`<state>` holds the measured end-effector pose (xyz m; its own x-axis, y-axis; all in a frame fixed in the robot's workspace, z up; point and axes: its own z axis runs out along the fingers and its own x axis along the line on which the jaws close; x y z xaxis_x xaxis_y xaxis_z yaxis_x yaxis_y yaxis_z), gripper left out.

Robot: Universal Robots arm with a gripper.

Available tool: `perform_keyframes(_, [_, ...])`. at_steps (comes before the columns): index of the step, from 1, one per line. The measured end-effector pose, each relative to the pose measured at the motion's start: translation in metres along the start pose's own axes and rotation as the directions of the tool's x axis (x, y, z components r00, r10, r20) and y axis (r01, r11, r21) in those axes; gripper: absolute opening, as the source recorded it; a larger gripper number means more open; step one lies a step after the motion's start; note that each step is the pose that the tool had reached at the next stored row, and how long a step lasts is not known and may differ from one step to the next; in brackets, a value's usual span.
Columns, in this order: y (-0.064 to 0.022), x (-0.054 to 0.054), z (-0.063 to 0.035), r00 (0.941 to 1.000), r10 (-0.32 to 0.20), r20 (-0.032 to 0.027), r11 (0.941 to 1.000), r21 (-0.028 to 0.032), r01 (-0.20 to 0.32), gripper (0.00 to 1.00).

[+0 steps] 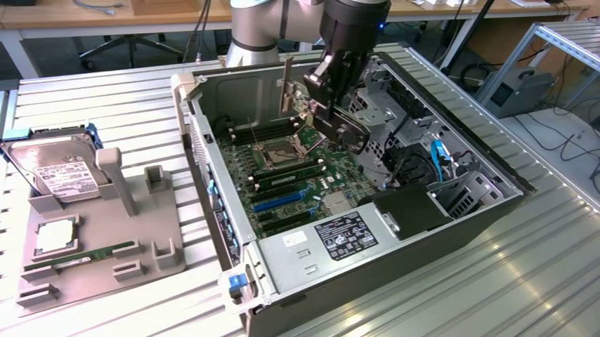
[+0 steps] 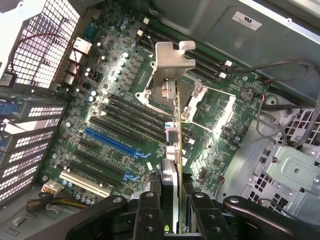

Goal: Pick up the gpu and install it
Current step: 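Insert the gpu into the slot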

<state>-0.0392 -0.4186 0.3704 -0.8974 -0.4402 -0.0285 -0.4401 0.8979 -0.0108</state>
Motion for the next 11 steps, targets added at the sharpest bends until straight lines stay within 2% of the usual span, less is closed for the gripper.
perform_keyframes(11, [0.0,0.0,0.0002,0.9993,-0.036,0.0004,0.9993,-0.001,0.036,0.27])
